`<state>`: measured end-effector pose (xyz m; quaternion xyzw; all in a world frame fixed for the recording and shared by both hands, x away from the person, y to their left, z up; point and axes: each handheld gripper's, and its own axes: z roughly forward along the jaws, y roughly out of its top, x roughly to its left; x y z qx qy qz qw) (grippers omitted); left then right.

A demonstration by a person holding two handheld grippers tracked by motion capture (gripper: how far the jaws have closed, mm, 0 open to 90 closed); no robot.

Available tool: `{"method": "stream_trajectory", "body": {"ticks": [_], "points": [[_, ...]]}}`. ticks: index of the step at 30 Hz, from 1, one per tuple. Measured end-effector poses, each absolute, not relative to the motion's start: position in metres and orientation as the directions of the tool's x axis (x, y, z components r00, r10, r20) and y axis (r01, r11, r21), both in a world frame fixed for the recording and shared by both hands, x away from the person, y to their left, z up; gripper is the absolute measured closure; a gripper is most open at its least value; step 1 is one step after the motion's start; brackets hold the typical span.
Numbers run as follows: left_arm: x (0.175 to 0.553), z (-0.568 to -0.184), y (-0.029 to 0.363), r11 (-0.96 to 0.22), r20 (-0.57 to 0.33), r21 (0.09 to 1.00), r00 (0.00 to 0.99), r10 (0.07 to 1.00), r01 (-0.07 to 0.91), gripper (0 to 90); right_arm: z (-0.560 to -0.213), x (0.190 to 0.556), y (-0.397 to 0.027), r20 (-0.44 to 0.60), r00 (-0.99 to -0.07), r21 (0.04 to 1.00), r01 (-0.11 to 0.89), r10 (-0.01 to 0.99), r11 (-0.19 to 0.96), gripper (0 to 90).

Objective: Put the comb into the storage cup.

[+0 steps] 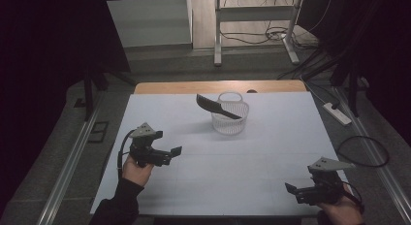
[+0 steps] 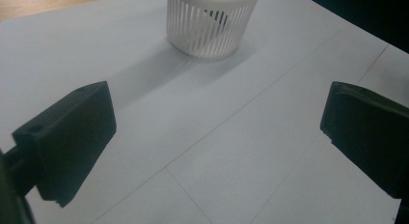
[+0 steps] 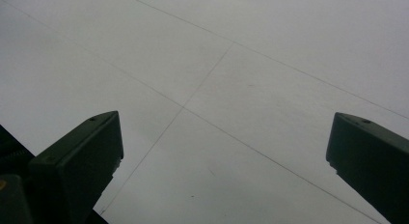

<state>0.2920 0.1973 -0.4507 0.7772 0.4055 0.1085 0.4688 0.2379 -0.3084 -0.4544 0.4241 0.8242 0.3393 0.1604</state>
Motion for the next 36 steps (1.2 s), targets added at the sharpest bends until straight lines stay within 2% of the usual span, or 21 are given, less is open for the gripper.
{"method": "stream_trajectory", "body": {"ticks": [36], "points": [[0.237, -0.456, 0.237, -0.185, -0.2, 0.814, 0.564, 0.801, 0.551, 0.0, -0.455, 0.238, -0.308, 0.019, -0.585, 0.693, 0.593, 0.811, 0.411, 0.0]]}}
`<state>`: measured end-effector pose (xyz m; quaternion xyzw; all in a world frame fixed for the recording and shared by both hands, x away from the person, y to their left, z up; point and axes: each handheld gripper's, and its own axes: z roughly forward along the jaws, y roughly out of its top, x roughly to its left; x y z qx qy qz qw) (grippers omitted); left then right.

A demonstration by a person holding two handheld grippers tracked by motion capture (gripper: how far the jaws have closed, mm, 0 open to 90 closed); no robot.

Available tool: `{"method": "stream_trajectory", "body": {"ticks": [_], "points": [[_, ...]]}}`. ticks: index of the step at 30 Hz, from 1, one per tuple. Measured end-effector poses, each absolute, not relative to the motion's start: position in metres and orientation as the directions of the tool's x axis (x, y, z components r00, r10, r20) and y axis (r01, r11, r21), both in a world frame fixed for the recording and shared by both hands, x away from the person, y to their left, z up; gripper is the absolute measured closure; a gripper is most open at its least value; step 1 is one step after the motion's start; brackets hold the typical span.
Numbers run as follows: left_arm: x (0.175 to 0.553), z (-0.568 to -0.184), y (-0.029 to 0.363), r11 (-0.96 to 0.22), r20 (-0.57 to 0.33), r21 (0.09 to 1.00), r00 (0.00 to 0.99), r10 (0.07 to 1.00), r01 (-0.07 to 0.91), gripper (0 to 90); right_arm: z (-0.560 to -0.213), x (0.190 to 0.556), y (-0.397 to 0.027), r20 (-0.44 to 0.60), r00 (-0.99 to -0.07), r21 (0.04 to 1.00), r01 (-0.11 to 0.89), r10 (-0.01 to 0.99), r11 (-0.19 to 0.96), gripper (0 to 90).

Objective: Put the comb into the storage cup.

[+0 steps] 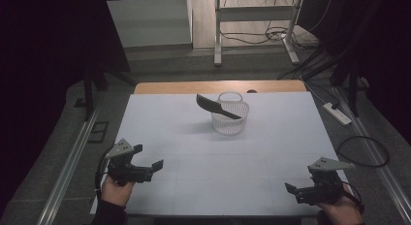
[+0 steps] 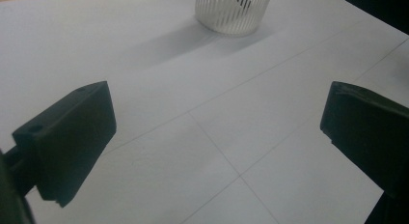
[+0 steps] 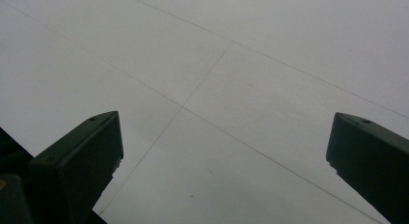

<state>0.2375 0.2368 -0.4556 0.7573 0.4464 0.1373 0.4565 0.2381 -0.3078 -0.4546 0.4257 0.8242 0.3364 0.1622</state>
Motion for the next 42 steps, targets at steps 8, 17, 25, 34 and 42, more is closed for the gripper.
{"method": "stream_trajectory", "body": {"ticks": [8, 17, 25, 34, 42], "points": [[0.226, -0.458, 0.246, -0.17, -0.202, 0.812, 0.542, 0.816, 0.558, 0.0, -0.455, 0.238, -0.308, 0.018, -0.584, 0.692, 0.593, 0.812, 0.411, 0.0], [0.217, -0.461, 0.253, -0.172, -0.19, 0.806, 0.523, 0.831, 0.567, 0.0, -0.455, 0.238, -0.308, 0.015, -0.582, 0.693, 0.592, 0.813, 0.411, 0.0], [0.208, -0.463, 0.256, -0.178, -0.175, 0.803, 0.512, 0.841, 0.568, 0.0, -0.455, 0.238, -0.308, 0.013, -0.579, 0.693, 0.593, 0.815, 0.41, 0.0], [0.197, -0.465, 0.262, -0.172, -0.169, 0.801, 0.492, 0.854, 0.573, 0.0, -0.455, 0.238, -0.308, 0.011, -0.577, 0.692, 0.594, 0.817, 0.411, 0.0], [0.191, -0.467, 0.266, -0.176, -0.156, 0.794, 0.474, 0.867, 0.583, 0.0, -0.455, 0.238, -0.308, 0.01, -0.575, 0.692, 0.595, 0.818, 0.41, 0.0]]}}
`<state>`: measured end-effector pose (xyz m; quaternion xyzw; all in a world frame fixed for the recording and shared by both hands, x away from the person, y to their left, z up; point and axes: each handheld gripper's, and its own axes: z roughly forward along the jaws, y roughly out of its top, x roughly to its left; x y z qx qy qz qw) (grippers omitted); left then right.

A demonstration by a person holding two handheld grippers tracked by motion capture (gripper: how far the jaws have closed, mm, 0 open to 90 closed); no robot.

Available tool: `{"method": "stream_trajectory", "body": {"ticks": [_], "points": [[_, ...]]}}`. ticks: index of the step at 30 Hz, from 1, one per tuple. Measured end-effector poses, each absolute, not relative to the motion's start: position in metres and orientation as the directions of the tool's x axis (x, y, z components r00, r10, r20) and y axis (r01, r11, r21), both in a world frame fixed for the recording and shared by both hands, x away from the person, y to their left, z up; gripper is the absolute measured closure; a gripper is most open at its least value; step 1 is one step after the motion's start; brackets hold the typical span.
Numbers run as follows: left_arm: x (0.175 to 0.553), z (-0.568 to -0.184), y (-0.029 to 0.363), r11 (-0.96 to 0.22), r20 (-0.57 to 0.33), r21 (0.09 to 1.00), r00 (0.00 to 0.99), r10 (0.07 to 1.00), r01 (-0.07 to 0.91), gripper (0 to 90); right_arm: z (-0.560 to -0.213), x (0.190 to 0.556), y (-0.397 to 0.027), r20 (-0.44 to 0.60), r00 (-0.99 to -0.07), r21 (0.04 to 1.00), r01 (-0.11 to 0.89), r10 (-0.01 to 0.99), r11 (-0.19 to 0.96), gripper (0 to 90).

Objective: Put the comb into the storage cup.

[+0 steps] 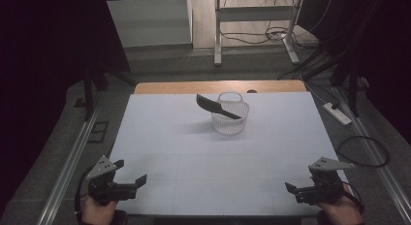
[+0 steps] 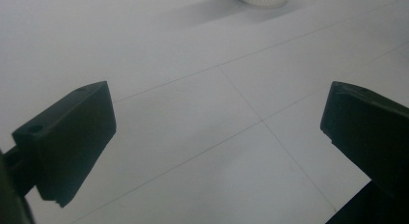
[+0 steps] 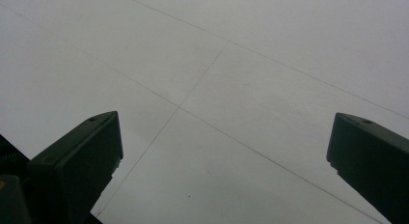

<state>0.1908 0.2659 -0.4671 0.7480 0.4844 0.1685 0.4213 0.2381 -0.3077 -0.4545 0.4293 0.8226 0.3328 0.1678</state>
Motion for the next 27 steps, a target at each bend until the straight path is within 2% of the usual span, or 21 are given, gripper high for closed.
{"method": "stream_trajectory", "body": {"ticks": [27], "points": [[0.181, -0.47, 0.267, -0.213, -0.114, 0.75, 0.44, 0.891, 0.626, 0.0, -0.455, 0.239, -0.307, 0.006, -0.561, 0.688, 0.603, 0.828, 0.404, 0.0]]}}
